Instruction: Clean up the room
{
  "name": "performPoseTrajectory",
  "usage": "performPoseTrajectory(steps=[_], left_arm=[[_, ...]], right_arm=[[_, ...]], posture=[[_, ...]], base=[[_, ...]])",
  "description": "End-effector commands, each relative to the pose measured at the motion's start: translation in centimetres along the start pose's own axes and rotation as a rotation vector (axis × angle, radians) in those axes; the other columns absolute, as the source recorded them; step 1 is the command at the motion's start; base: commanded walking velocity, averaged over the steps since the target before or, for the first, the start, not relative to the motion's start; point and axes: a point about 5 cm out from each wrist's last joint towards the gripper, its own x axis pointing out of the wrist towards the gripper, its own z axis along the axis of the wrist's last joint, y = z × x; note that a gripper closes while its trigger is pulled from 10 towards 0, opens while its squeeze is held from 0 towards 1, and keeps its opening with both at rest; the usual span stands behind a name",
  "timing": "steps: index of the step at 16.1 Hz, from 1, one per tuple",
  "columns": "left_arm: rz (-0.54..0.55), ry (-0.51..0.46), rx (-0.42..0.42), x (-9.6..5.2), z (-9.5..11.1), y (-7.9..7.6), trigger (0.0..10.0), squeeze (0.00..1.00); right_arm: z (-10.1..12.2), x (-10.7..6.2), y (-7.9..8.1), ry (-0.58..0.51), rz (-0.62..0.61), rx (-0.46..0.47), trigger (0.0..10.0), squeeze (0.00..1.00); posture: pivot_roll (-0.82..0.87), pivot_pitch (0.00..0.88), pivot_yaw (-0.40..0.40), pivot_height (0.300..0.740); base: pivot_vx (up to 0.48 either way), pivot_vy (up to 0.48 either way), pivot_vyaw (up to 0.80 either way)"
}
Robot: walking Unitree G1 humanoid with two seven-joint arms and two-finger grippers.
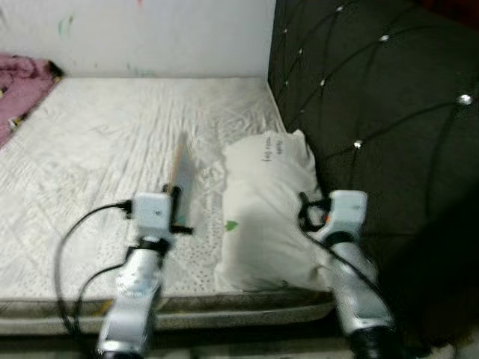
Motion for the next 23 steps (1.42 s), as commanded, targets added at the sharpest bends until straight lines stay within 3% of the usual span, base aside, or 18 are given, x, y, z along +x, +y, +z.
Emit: performPoseTrajectory(steps=[1, 4, 9, 18, 23], left_arm=[[0.003, -0.017, -0.007, 0.16, 0.41, 0.05, 10.0, 0.0], [-0.003, -0.015, -0.016, 0.11, 0.38, -0.07, 10.0, 0.0], [0.0, -0.019, -0.021, 0.21, 0.42, -0.07, 10.0, 0.0], [0.006, -0.018, -0.031, 0.49, 0.44, -0.08, 10.0, 0.0], [0.006, -0.029, -0.023, 0.55, 0.58, -0.07, 10.0, 0.0]], right_arm=[[0.38, 0.1, -0.2, -0.009, -0.001, 0.006, 10.0, 0.0], [0.36, 0.04, -0.3, -0.005, -0.001, 0.005, 10.0, 0.0], [0.29, 0.07, -0.22, 0.001, 0.0, 0.007, 10.0, 0.0], [0.36, 0.27, -0.24, 0.003, 0.001, 0.004, 10.0, 0.0], [0.4, 0.35, -0.23, 0.001, 0.001, 0.005, 10.0, 0.0]], posture=[[0.01, 0.0, -0.014, 0.74], [0.0, 0.0, -0.014, 0.74], [0.0, 0.0, -0.012, 0.74], [0.0, 0.0, -0.014, 0.74], [0.0, 0.0, -0.014, 0.74]], base=[[0.0, 0.48, 0.0], [0.0, 0.48, 0.0], [0.0, 0.0, 0.0], [0.0, 0.48, 0.0], [0.0, 0.0, 0.0]])
